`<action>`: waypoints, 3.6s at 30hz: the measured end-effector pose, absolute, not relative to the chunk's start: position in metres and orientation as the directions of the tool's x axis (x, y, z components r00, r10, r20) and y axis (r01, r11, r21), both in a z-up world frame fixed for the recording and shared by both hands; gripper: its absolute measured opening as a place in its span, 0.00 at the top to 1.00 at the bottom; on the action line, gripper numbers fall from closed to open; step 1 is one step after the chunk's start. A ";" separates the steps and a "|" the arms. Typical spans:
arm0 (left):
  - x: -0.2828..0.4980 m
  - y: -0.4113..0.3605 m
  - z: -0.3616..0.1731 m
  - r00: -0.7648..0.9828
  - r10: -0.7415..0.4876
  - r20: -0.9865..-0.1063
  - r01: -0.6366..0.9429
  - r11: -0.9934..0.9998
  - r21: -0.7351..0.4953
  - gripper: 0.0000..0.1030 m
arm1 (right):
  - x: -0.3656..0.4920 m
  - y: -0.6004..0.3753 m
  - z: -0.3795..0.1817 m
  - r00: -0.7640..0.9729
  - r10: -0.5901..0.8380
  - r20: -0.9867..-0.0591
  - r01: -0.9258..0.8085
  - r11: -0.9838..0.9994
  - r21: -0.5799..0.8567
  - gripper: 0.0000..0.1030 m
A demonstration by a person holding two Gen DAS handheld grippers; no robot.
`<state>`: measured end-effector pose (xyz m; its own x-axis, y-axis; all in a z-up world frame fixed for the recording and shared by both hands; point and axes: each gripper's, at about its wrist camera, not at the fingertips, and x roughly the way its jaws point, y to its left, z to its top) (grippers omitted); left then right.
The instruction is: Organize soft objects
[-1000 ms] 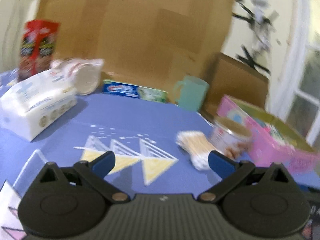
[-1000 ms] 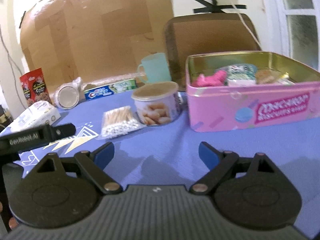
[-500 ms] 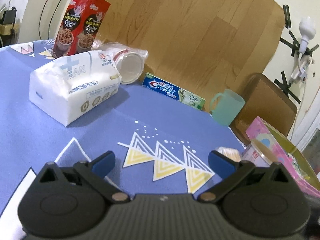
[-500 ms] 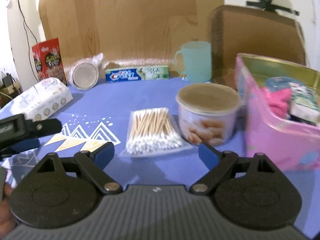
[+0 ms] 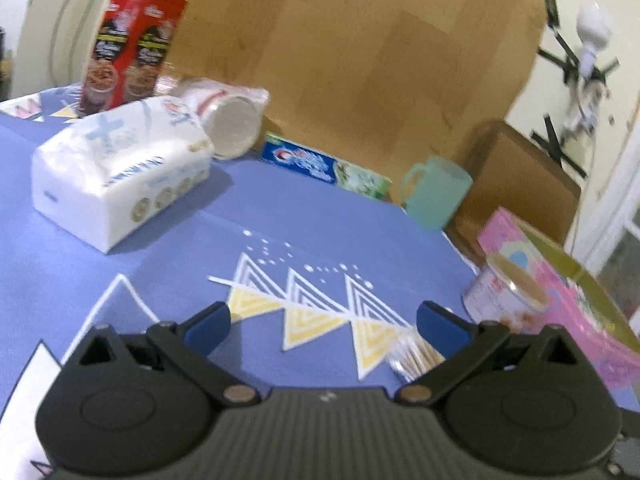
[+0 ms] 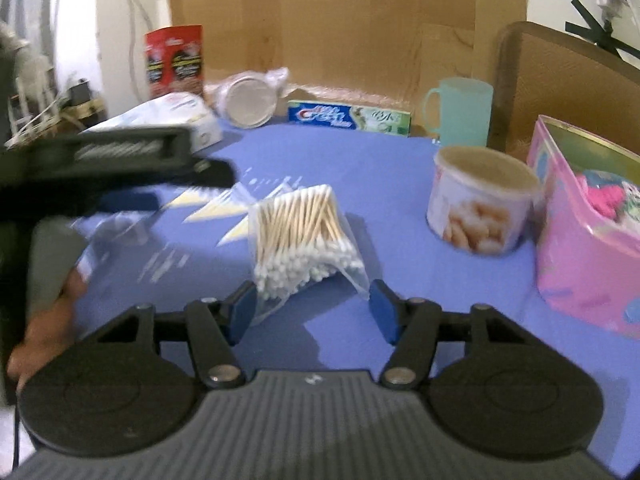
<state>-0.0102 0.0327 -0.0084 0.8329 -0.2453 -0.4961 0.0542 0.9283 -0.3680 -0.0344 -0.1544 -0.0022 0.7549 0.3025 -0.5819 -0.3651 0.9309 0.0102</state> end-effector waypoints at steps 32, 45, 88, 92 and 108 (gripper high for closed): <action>-0.034 -0.109 -0.003 0.522 -0.567 -0.636 0.588 0.780 -0.213 0.16 | -0.105 -0.224 -0.006 0.848 0.206 -0.488 -0.214 0.976 0.039 0.21; -0.058 -0.162 0.051 0.542 -0.638 -0.546 0.711 0.695 -0.106 0.33 | -0.104 -0.248 0.012 0.906 0.163 -0.391 -0.155 0.987 0.053 0.58; 0.019 -0.214 0.082 0.700 -0.464 -0.543 0.508 0.858 -0.079 0.06 | 0.119 -0.376 0.058 0.741 0.063 -0.668 0.166 0.948 0.272 0.61; 0.007 -0.206 0.082 0.696 -0.462 -0.550 0.504 0.860 -0.084 0.05 | 0.075 -0.370 0.061 0.769 0.068 -0.635 0.140 0.952 0.271 0.60; -0.068 -0.187 0.075 0.703 -0.471 -0.532 0.533 0.845 -0.045 0.00 | -0.076 -0.340 0.069 0.911 0.092 -0.402 0.051 0.943 0.330 0.52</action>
